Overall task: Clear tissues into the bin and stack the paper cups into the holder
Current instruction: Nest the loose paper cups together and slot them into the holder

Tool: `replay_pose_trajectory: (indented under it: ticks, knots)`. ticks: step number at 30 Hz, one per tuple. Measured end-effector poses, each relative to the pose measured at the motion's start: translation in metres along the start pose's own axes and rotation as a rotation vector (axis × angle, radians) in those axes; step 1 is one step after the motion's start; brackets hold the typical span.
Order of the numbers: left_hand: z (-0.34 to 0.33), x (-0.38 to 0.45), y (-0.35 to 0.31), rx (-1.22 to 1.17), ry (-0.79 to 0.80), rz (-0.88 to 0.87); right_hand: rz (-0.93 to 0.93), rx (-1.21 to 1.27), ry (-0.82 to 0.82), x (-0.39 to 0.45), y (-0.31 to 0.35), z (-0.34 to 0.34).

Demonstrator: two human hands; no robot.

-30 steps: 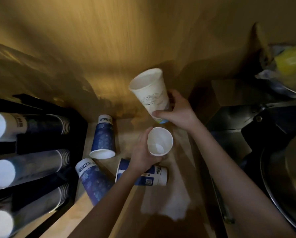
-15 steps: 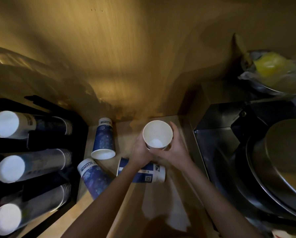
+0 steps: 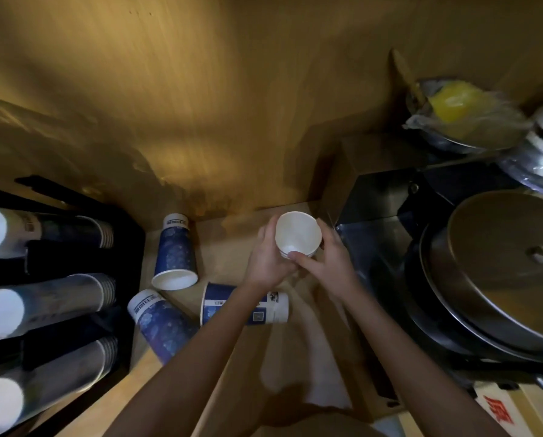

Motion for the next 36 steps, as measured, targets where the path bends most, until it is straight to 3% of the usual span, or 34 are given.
replay_pose_trajectory:
  ticks: [9,14,19,23,26,29,36]
  knots:
    - [-0.021,-0.005,0.000,0.116,0.070,0.038,-0.065,-0.135,0.034,-0.007,-0.014,0.005]
    - [-0.009,-0.009,0.002,0.144,0.190,0.058,-0.089,-0.250,0.058,0.003,0.001,0.011]
    - [0.042,-0.024,-0.005,0.279,0.071,0.092,0.218,-0.341,0.029,0.003,0.057,0.006]
    - [0.095,-0.046,0.009,0.354,-0.095,0.029,0.427,-0.257,0.154,-0.009,0.092,-0.026]
    - [0.121,-0.068,0.042,0.493,-0.154,0.082,0.463,-0.225,0.387,-0.019,0.093,-0.064]
    - [0.127,-0.089,0.083,0.702,-0.097,0.076,0.440,-0.333,0.587,-0.025,0.081,-0.104]
    - [0.108,-0.113,0.146,1.033,0.160,0.145,0.341,-0.536,0.731,-0.036,0.037,-0.155]
Point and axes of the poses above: each hand's wrist, its own x-axis towards the middle knuckle, its own z-axis out of the back of the hand, y = z × x, the point moved 5 cm from there along x, towards the middle knuckle, and after that the axes turned 5 degrees about z, right-handed, at the moved point
